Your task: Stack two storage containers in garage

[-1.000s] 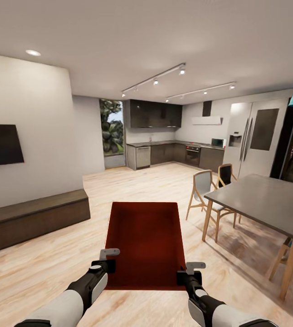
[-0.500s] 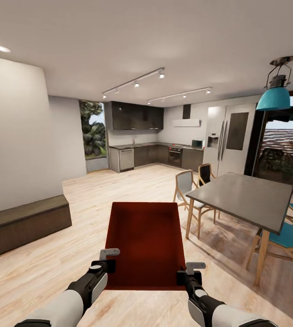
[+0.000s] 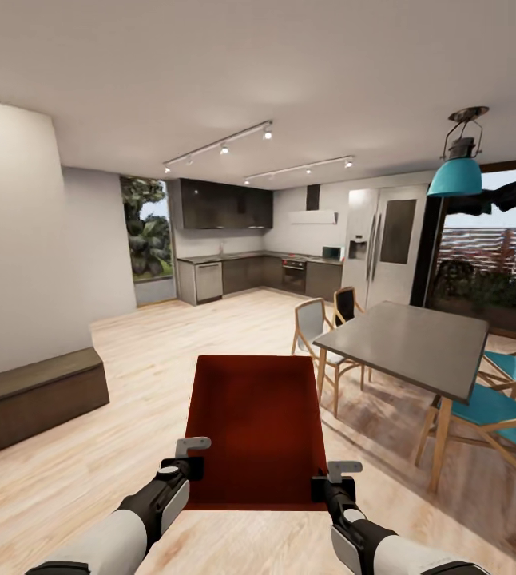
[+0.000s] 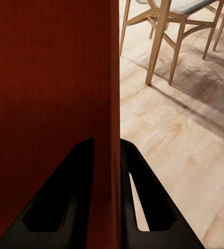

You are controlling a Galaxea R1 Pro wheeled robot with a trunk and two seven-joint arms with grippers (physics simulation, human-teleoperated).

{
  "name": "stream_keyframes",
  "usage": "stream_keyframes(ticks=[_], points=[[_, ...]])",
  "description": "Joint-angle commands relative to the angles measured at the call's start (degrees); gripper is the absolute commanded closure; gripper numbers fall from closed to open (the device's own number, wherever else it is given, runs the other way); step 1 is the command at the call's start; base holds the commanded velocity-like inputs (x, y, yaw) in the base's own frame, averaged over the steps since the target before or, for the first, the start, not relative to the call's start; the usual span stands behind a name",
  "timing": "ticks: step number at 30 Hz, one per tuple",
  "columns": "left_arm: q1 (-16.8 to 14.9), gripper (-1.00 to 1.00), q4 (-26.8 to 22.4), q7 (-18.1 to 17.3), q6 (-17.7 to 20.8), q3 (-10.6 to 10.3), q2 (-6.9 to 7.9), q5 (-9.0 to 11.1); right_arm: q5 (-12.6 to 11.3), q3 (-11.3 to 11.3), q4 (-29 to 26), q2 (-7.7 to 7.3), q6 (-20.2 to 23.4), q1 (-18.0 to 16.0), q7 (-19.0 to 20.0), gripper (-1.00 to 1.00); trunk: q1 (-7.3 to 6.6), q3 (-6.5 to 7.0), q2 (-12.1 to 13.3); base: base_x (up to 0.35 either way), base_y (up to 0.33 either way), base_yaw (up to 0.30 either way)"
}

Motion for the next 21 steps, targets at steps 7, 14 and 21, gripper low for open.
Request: stream_keyframes(ticks=[7,14,21], points=[[0.0,1.0,-0.2,0.8,0.4,1.6,0.04,-0.7,-1.8,-1.7,0.0,-0.01,-0.3,-0.1,-1.0,1.0,0.01,-0.26,-0.1,0.0,0.0,-0.263],[0.0,1.0,-0.2,0.8,0.4,1.6,0.04,-0.7,-1.8,-1.7,0.0,0.01,-0.3,-0.1,-0.9,1.0,0.01,-0.42,-0.1,0.0,0.0,-0.265],[0.0,1.0,0.0,0.7,0.4,1.5,0.21,0.5,-1.8,-1.7,0.0,0.01,-0.4,-0.1,-0.9,1.0,0.01,-0.59,-0.1,0.0,0.0,-0.264]])
